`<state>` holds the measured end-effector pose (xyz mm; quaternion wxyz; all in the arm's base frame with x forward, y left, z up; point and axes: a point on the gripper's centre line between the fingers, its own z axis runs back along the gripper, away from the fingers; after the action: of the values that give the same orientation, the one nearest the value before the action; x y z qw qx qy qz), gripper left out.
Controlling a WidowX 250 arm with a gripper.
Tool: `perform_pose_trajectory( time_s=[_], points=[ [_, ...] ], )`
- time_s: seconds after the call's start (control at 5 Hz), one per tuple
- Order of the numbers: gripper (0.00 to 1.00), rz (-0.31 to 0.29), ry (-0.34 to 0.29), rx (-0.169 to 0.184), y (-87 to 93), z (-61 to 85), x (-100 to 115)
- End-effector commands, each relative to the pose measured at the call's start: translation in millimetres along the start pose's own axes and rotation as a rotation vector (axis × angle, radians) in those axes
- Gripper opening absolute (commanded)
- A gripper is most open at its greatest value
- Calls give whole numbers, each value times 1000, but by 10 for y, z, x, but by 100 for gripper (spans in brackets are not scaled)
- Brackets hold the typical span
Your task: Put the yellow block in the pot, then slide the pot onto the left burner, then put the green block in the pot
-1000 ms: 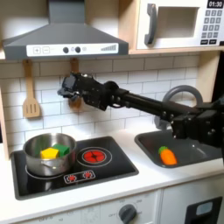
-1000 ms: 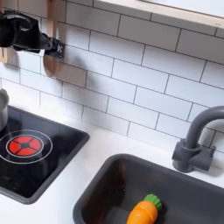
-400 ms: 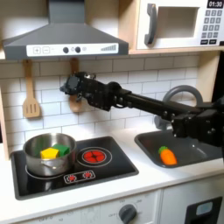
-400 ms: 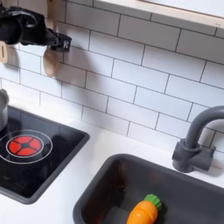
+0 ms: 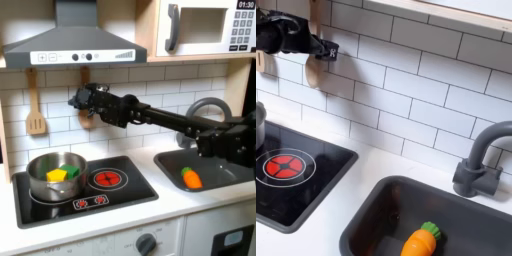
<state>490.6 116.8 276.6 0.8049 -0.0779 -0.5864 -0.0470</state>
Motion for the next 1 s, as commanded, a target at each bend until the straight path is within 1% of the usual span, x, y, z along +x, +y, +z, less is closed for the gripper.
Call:
perform_pose_trajectory(
  time_s=[0.0,0.2,0.4,0.6,0.8],
  points=[
    [0,-15,0,6,-41,-20,-38],
    [0,-3,-7,0,-77,-35,-53],
    [0,7,-12,5,-50,-25,-40],
    [0,14,-16,2,-45,-28,-30],
    [0,19,-36,5,-33,-27,9]
  ],
)
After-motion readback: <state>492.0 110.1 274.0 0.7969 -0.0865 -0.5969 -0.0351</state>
